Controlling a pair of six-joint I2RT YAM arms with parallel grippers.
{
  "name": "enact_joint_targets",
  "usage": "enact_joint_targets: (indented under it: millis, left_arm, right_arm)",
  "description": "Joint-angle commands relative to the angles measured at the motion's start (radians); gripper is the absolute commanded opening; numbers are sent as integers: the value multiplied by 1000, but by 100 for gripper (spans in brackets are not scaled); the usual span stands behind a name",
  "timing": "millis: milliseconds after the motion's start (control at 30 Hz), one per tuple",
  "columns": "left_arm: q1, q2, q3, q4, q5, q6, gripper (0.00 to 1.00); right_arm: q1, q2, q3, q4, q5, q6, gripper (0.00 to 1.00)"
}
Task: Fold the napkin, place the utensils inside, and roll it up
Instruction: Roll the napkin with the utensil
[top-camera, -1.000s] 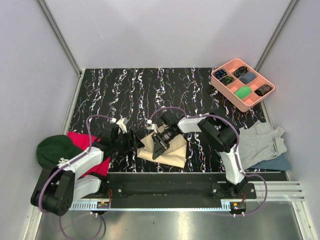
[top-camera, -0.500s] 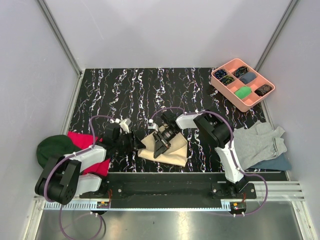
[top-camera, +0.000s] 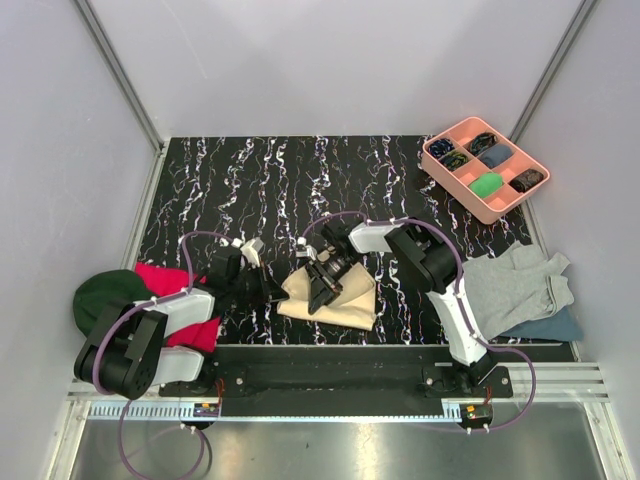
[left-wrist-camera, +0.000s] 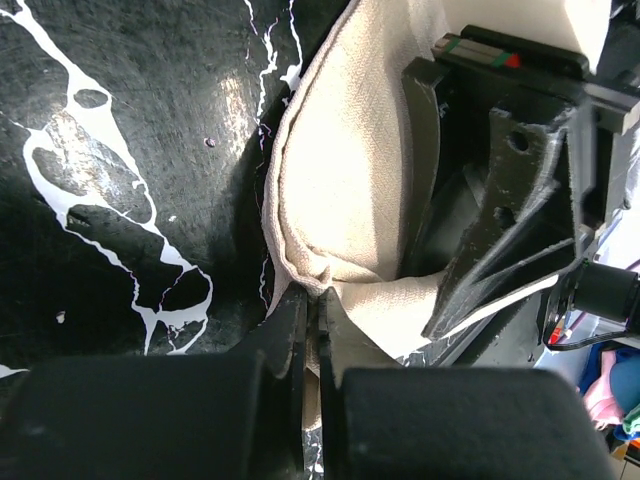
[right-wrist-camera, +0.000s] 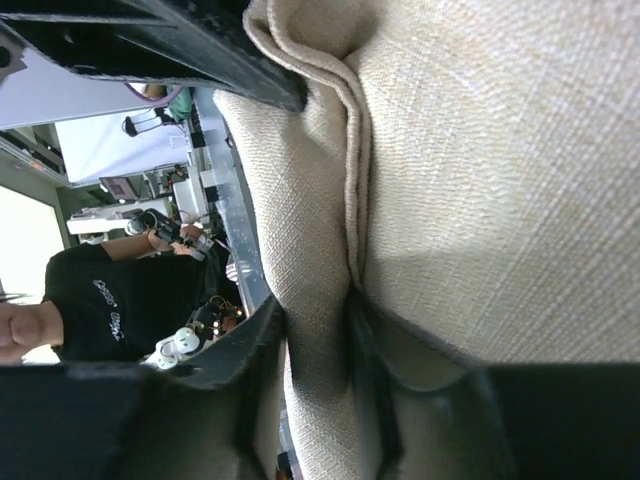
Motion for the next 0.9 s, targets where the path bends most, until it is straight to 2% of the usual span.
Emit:
enact_joint_targets:
  millis: [0, 33, 67, 100, 300, 400, 433, 500, 533, 633, 733, 867]
  left_arm:
    - [-3, 4, -2, -27, 31, 6, 0]
    - [-3, 4, 0, -35, 27, 9, 0]
    - [-3, 4, 1, -49, 22, 11, 0]
    - [-3, 5, 5, -56, 13, 11, 0]
    - [-3, 30, 38, -116, -12, 20, 0]
    - [-2, 46, 55, -139, -18, 20, 0]
    - [-2, 53, 61, -147, -18, 22, 0]
    - [-2, 60, 78, -170, -24, 26, 0]
    - [4, 65, 81, -174, -24, 28, 0]
    - [13, 74, 92, -178, -24, 26, 0]
    - [18, 85, 98, -176, -18, 28, 0]
    - [20, 91, 100, -197, -7, 28, 0]
  right_arm:
    - [-30, -5, 36, 24, 239, -37, 41]
    - [-31, -31, 39, 22, 252, -34, 44]
    - [-30, -50, 44, 20, 287, -28, 55]
    - [-30, -91, 44, 20, 306, -27, 59]
    - [-22, -312, 0, 88, 496, 1, 75]
    - [45, -437, -106, 177, 677, -22, 80]
    - [82, -467, -138, 198, 811, -49, 81]
    - [154, -539, -239, 278, 956, -82, 83]
    - [233, -557, -269, 304, 1083, -105, 84]
    - [344, -588, -347, 370, 1247, -131, 85]
    - [393, -584, -375, 393, 1329, -155, 85]
    - [426, -541, -366, 396, 1334, -165, 84]
